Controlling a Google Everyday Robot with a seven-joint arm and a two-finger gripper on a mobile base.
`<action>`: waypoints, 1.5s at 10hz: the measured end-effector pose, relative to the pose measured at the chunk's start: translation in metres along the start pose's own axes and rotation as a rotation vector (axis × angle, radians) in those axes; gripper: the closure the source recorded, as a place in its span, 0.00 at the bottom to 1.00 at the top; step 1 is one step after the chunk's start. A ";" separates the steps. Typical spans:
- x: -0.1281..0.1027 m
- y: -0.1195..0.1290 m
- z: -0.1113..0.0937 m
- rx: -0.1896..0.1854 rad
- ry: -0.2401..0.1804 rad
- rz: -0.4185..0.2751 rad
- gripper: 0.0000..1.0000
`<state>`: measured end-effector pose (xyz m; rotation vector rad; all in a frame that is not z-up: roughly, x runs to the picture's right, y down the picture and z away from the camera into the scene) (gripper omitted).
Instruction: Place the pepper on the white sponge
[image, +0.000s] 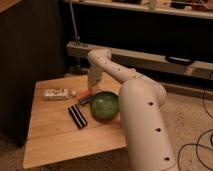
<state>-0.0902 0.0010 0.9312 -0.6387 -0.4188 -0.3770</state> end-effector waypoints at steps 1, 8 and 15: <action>0.000 0.003 -0.001 -0.002 0.000 0.002 1.00; -0.004 0.006 -0.005 -0.015 -0.015 -0.004 0.73; -0.007 0.004 -0.001 -0.042 -0.013 0.004 0.20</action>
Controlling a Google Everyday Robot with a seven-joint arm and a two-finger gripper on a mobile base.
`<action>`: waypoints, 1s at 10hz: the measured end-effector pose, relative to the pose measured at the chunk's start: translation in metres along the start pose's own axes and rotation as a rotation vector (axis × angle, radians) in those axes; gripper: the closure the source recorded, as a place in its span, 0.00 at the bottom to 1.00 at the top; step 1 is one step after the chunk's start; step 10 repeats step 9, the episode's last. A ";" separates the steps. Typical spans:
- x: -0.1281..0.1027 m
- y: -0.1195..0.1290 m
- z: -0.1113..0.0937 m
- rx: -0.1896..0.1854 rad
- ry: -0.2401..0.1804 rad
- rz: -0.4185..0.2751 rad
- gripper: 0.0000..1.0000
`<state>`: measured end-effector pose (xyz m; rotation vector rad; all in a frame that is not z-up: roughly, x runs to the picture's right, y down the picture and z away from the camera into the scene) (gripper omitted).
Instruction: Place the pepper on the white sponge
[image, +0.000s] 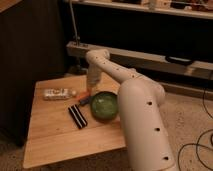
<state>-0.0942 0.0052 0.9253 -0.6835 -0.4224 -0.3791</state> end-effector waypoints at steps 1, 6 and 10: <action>0.000 0.000 0.000 0.001 -0.001 0.002 0.20; 0.000 -0.002 0.000 -0.005 0.008 0.020 0.20; 0.004 -0.001 -0.021 0.047 0.002 0.041 0.20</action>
